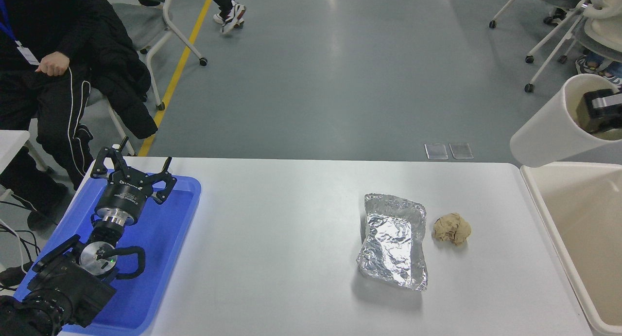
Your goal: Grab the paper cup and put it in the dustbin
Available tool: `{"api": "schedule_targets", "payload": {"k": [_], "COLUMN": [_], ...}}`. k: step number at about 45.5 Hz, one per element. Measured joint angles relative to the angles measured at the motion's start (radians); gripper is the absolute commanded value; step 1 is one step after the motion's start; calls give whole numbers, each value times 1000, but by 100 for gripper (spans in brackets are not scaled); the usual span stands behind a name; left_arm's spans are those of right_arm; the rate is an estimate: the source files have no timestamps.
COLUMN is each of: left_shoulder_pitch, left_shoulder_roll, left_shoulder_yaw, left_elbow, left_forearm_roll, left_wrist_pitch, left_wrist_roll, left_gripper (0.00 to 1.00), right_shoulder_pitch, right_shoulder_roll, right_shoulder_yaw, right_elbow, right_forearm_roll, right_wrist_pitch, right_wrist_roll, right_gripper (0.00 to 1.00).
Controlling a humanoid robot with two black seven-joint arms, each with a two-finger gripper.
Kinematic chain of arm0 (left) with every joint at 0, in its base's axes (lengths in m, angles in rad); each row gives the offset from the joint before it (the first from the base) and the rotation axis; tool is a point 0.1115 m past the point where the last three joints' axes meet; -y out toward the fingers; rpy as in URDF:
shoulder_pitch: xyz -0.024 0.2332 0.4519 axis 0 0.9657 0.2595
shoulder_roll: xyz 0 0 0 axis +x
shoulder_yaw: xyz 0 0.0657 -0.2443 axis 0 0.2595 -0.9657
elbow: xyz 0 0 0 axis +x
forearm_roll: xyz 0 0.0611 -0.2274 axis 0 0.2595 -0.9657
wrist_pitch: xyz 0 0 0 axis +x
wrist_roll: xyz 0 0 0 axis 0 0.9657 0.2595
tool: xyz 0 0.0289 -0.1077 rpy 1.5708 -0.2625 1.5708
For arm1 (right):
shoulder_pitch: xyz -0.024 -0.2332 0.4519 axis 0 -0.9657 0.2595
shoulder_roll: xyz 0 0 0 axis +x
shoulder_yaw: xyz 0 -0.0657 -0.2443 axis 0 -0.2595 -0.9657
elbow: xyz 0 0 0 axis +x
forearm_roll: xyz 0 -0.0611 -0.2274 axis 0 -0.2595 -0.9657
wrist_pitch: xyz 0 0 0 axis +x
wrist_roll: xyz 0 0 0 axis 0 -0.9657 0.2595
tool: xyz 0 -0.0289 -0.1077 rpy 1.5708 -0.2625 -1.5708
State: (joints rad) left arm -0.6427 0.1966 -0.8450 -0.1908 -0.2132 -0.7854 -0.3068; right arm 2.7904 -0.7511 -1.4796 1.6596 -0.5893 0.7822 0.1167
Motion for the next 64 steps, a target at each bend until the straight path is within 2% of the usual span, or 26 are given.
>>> {"api": "schedule_targets", "payload": {"k": [8,21,29,36,43,51,64], "left_shoulder_pitch": [0,0,0,0,0,0,0], "left_shoulder_roll": [0,0,0,0,0,1,1], "left_shoulder_yaw": [0,0,0,0,0,0,0], "left_elbow": [0,0,0,0,0,1,1], "left_forearm_roll": [0,0,0,0,0,0,0], "left_wrist_pitch": [0,0,0,0,0,0,0], "left_wrist_roll": [0,0,0,0,0,0,0], "left_gripper": [100,100,100,100,100,100,100], "right_shoulder_pitch": [-154,-567,-931,-1245,-1571,-1846,-2055], "right_shoulder_roll": [-13,-39,-48,-44,19,149,273], "right_shoulder_yaw": [-13,34,176,345,571,785,964], "right_elbow": [-87,-291,-538,-802,-1113,-1429,-1628], "right_forearm_roll": [-18,19,97,146,172,185,202], "right_wrist_pitch": [-45,-299,-421,-466,-490,-515,-667], "right_wrist_roll": [0,0,0,0,-1,-5,-26], "right_gripper": [0,0,0,0,0,0,0]}}
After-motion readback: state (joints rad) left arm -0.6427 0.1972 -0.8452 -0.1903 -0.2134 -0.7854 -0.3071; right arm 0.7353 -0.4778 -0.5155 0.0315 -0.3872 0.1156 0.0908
